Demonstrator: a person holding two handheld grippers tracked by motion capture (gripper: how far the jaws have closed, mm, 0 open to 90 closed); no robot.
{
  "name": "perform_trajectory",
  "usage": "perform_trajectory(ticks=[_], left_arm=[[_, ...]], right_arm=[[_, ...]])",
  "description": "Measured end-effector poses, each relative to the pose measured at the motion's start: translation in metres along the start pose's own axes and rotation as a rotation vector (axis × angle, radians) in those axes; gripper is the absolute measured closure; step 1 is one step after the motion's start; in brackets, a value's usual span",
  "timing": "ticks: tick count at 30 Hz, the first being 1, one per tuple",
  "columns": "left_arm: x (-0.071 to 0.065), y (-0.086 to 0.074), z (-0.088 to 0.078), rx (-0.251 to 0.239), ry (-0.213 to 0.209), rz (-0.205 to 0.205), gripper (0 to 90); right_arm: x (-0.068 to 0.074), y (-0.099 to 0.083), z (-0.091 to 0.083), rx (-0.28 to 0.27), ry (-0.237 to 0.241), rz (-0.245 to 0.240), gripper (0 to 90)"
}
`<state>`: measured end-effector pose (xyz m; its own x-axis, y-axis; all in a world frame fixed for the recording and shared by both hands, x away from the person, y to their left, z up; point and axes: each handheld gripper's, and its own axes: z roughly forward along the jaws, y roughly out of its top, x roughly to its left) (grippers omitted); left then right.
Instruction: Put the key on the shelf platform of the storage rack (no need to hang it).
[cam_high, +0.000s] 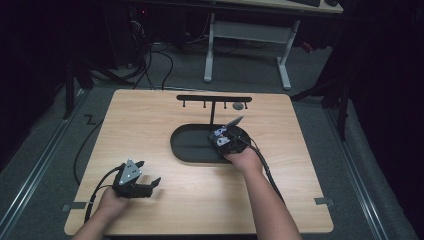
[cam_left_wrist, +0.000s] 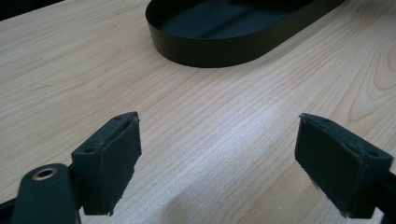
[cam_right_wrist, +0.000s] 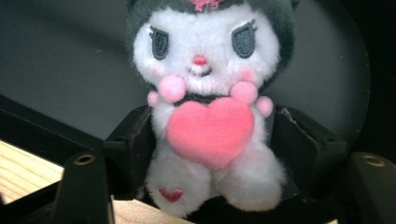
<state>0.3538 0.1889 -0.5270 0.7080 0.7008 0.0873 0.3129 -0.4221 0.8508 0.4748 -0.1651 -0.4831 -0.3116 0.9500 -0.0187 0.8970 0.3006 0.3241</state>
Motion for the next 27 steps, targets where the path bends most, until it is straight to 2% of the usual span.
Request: perform_trajectory(ticks=[15, 27], left_arm=[[0.0, 0.0, 0.0, -0.001, 0.001, 0.0, 15.4], [0.0, 0.0, 0.0, 0.0, 0.001, 0.0, 15.4]], right_arm=[[-0.003, -0.001, -0.016, -0.046, 0.034, 0.022, 20.7], [-0.005, 0.0, -0.03, -0.067, 0.037, 0.01, 18.8]])
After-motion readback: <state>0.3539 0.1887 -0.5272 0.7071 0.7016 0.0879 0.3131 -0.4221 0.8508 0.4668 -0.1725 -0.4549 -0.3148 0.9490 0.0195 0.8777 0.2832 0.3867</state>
